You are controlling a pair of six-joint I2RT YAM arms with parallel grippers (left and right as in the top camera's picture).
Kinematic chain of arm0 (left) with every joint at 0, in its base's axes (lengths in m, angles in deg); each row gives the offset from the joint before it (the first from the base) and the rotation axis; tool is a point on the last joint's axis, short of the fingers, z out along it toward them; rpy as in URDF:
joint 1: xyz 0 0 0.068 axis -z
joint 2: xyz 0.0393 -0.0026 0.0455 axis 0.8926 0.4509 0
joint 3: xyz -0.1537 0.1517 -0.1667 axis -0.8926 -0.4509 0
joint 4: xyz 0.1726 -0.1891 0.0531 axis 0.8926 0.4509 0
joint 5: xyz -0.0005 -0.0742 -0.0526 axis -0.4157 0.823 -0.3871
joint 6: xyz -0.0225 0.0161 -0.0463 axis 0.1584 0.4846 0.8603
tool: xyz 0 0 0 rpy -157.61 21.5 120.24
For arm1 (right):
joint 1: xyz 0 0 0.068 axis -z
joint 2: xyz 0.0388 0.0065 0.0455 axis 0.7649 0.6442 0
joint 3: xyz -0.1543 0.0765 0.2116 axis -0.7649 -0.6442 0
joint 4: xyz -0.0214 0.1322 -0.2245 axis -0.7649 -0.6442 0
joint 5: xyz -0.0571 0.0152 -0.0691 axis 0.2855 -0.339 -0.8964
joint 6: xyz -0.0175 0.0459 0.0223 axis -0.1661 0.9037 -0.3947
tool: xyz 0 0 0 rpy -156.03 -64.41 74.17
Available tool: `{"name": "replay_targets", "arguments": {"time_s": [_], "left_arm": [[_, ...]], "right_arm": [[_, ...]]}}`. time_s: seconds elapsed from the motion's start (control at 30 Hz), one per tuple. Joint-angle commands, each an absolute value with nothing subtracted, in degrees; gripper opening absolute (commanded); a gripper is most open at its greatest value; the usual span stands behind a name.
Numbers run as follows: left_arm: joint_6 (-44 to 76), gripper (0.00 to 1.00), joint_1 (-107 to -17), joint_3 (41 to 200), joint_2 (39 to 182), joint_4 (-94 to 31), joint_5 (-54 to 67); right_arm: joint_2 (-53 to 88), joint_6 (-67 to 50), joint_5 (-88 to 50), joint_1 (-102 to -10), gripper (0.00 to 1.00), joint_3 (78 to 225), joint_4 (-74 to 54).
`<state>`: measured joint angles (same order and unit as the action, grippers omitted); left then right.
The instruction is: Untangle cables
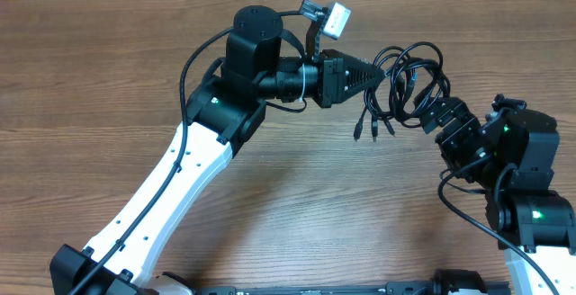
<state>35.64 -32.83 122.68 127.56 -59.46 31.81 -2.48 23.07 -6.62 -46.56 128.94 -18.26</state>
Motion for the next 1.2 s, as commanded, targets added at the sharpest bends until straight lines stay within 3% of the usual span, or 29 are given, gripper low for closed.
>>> {"name": "replay_targets", "arguments": {"time_s": [0.0,0.47,1.17], "left_arm": [[36.4,0.04,-32.5,124.2,126.4,-60.1,34.5],[36.4,0.04,-37.7,124.2,126.4,-60.3,35.8],[31.2,0.04,-38.8,124.2,126.4,-60.3,35.3]], "right_arm": [[-2.7,19.1,-8.2,-46.8,1.00,130.5,-18.8],[-2.7,9.0,-12.1,-46.8,1.00,130.5,-28.5],[-2.7,5.8,-15.2,-46.8,1.00,130.5,-32.3]]}}
